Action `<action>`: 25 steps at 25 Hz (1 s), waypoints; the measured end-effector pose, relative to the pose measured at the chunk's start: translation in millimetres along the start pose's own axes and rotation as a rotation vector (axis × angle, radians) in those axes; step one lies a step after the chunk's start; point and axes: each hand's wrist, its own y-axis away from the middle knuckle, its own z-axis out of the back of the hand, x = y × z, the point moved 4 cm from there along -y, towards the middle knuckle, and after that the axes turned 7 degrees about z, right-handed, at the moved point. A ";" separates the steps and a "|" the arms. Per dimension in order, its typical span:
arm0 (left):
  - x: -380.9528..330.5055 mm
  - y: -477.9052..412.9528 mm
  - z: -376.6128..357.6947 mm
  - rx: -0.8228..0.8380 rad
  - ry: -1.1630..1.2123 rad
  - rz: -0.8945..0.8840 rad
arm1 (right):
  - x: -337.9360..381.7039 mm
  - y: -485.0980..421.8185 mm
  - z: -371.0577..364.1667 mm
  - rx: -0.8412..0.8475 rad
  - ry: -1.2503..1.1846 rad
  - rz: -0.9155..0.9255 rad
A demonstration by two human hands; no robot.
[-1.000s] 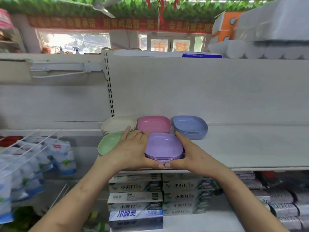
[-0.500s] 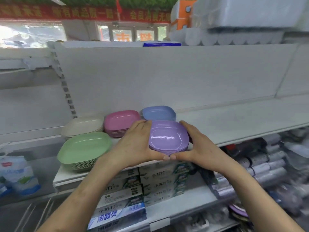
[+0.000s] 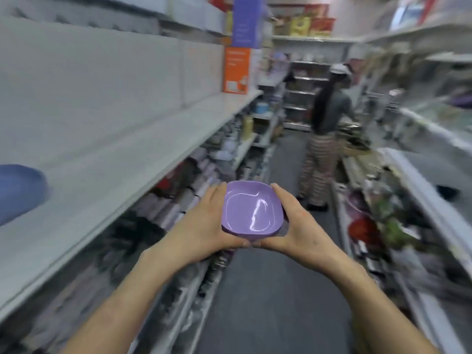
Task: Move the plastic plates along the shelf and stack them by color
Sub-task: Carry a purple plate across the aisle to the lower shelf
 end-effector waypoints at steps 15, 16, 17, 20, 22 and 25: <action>-331.1 85.1 -343.2 0.767 0.257 -0.647 | 34.3 448.6 178.3 -0.655 0.462 -0.719; -354.4 100.3 -366.9 0.819 0.249 -0.693 | 40.2 481.4 184.2 -0.703 0.480 -0.767; -374.3 114.8 -387.8 0.865 0.249 -0.730 | 45.4 511.4 188.1 -0.750 0.499 -0.807; -429.1 159.7 -450.7 0.965 0.253 -0.821 | 52.5 605.6 193.9 -0.856 0.543 -0.945; -461.7 195.1 -492.8 1.009 0.212 -0.881 | 58.6 668.4 194.9 -0.903 0.574 -1.084; -502.2 246.3 -546.2 1.111 0.208 -0.953 | 73.6 742.5 192.1 -0.964 0.593 -1.209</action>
